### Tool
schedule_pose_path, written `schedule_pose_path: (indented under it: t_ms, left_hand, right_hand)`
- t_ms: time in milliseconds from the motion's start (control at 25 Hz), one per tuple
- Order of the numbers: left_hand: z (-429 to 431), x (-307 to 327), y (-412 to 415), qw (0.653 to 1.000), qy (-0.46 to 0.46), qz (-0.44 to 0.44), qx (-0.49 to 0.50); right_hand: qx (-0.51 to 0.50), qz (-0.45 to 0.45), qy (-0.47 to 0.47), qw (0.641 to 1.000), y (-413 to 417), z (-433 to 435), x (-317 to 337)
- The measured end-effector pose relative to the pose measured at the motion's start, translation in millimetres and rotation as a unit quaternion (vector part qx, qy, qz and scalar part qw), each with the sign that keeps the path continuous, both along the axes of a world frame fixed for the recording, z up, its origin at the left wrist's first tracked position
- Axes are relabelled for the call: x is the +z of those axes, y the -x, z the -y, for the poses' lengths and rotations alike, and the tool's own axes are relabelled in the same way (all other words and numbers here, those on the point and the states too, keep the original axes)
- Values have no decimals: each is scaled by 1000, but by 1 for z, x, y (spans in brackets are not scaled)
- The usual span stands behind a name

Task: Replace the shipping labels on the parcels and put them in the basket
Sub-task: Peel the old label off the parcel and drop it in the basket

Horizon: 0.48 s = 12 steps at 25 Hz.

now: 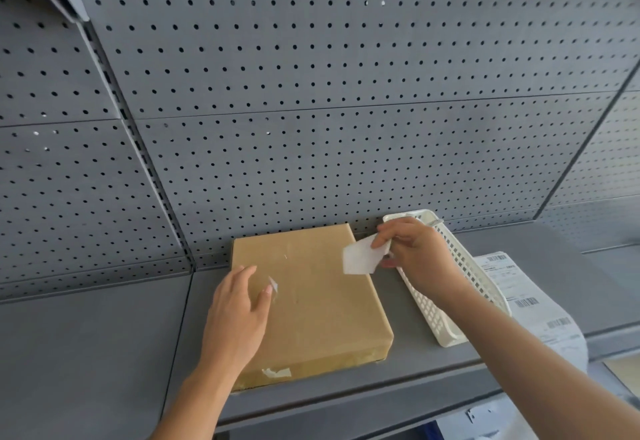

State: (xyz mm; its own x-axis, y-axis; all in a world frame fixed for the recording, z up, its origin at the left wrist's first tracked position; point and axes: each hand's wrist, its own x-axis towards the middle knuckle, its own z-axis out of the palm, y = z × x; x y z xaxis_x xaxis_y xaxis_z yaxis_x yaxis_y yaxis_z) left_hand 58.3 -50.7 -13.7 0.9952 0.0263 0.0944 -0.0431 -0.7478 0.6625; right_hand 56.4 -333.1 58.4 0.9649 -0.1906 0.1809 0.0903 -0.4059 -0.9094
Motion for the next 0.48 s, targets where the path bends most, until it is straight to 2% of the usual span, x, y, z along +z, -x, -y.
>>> schedule_pose_path:
  t_ms: [80, 240, 360, 480]
  left_hand:
    - [0, -1, -1, 1000, -6, -1, 1]
    - [-1, -5, -3, 1000, -30, -1, 6]
    - [0, -7, -4, 999, -32, 1, 11]
    - [1, -7, -5, 999, -38, 4, 15]
  right_hand:
    - [-46, -17, -15, 999, 1, 20, 1]
    - [-115, -58, 154, 980, 3, 62, 4]
    - [-103, -93, 146, 980, 6, 81, 0]
    - [-138, -65, 160, 975, 5, 87, -3]
